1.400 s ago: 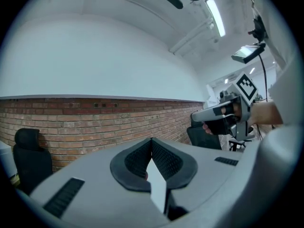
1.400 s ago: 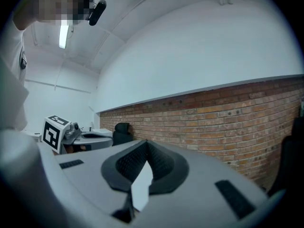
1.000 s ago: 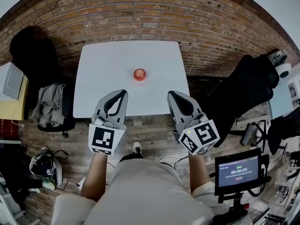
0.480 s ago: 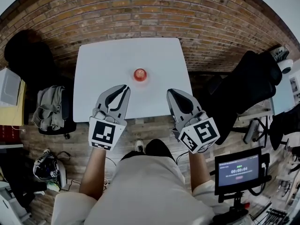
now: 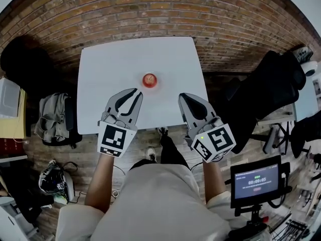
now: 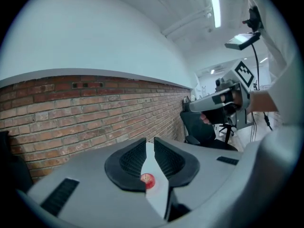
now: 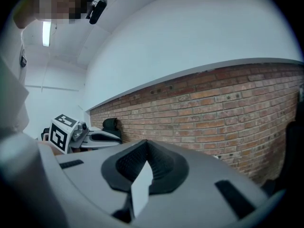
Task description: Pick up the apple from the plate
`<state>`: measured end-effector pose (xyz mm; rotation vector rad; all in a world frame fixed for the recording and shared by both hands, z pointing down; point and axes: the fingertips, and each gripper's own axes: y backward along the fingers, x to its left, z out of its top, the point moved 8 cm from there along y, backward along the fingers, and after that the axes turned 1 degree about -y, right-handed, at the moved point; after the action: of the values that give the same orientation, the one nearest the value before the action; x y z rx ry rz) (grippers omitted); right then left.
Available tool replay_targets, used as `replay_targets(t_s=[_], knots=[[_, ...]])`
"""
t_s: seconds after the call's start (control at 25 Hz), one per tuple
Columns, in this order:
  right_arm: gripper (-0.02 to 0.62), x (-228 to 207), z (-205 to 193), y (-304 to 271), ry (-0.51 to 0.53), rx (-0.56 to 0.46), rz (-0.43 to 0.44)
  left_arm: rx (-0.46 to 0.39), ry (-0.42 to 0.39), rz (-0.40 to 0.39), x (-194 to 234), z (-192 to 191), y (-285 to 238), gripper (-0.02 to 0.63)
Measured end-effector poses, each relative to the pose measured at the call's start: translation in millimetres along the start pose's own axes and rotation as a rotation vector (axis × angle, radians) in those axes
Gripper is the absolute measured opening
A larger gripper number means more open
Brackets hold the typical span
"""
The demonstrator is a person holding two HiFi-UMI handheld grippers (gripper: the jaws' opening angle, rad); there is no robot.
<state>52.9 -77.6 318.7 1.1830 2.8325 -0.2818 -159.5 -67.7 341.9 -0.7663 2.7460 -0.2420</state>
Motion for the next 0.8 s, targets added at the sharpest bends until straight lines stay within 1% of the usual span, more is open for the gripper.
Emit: replay_targets(t_s=[0.16,0.28,0.44,0.56,0.6,0.68,0.72,0.8], knots=[[0.002,-1,-1,-4,-0.006,0.006,0.003,0.029,-0.013,-0.008,3,-6,-4,0.046],[0.002,2,1,-10,-0.007,0.009,0.01,0.051,-0.018,-0.004,9,-10,-5,0.084],[0.002,-24,-6,-30,-0.024,0.033,0.018,0.103,-0.02,-0.013,19,-24,-42,0.124],[0.002,-42,-13,-44,-0.042,0.057,0.027,0.152,-0.017,-0.05,22,-37,-67,0.147],[0.002,-46,-13,-47,-0.045,0.062,0.03,0.167,-0.02,-0.068,22,-41,-73,0.166],[0.002,-55,-15,-53,-0.051,0.069,0.03,0.195,-0.028,-0.108,22,-51,-85,0.229],[0.002,-60,-17,-56,-0.057,0.073,0.029,0.207,-0.03,-0.125,22,-56,-91,0.249],[0.002,-67,-21,-60,-0.068,0.085,0.027,0.224,-0.03,-0.149,23,-64,-103,0.261]])
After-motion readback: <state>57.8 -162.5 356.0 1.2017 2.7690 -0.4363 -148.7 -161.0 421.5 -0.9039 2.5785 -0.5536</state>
